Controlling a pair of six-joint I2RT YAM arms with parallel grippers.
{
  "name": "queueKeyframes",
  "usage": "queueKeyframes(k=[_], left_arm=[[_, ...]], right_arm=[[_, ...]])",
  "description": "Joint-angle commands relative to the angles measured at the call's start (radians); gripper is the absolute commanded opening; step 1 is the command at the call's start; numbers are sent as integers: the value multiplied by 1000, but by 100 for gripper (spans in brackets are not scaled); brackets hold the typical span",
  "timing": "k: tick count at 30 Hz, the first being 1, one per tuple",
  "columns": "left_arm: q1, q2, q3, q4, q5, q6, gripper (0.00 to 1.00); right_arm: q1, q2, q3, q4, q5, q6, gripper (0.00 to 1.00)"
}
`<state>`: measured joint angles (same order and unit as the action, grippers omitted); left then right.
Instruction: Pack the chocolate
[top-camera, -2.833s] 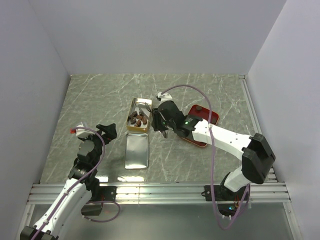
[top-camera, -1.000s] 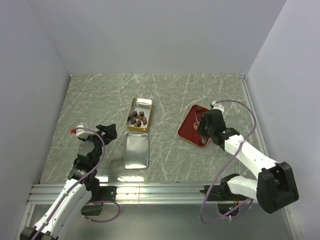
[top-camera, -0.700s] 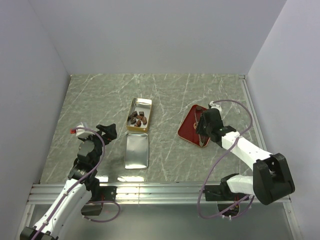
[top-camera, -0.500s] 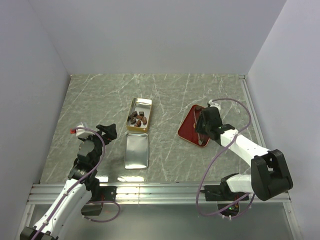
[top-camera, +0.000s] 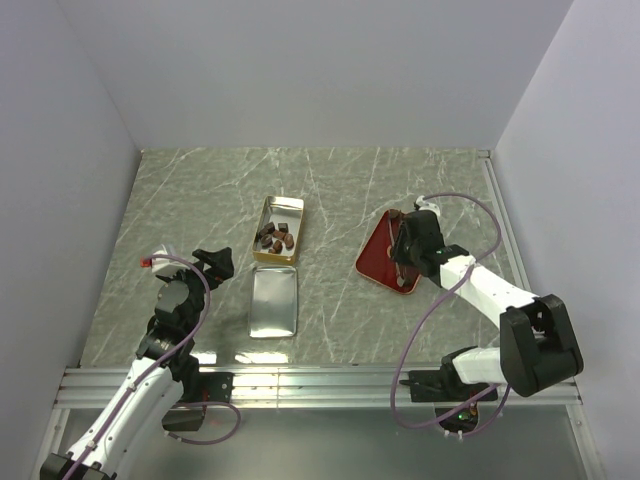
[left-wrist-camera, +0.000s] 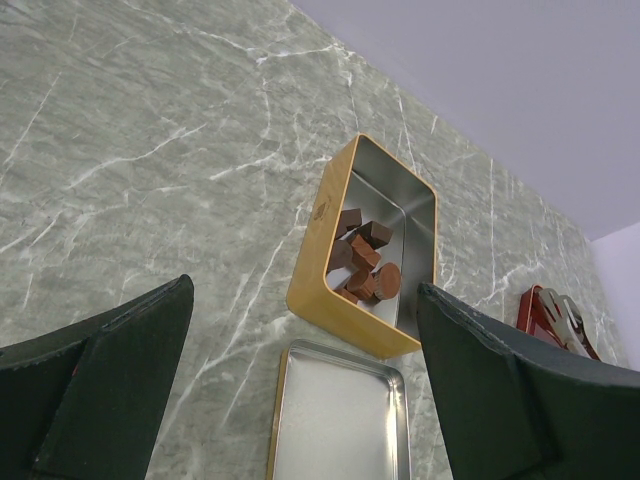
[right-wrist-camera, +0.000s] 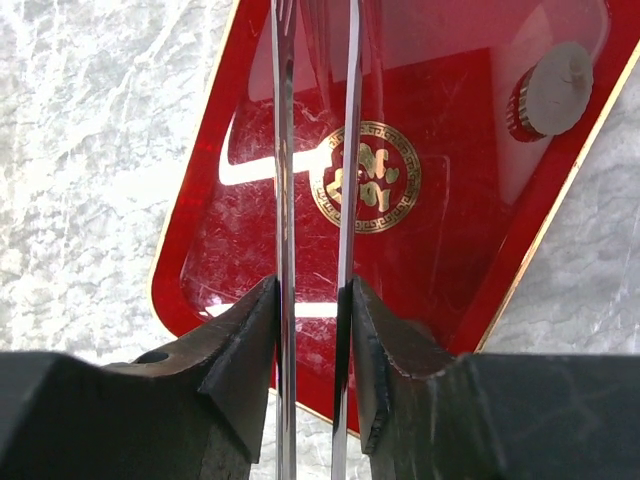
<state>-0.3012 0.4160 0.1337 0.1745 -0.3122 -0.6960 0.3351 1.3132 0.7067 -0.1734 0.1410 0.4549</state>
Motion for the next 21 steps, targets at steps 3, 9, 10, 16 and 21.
queueKeyframes(k=[3,9,10,16,21], left_arm=[[-4,-2,-6,20,-2,1,99],[-4,-3,-8,22,-2,1,99],[-4,-3,-8,20,-2,1,99],[-4,-8,-8,19,-1,0,100],[-4,-8,-8,19,-1,0,99]], right_arm=[[-10,-54,37,18,-15,-15,33],[-8,-189,-18,-15,-38,-12,33],[-8,-219,-26,-21,-46,-12,33],[-8,-320,-73,-60,-58,-13,33],[-4,-364,-75,-75,-103,-16,33]])
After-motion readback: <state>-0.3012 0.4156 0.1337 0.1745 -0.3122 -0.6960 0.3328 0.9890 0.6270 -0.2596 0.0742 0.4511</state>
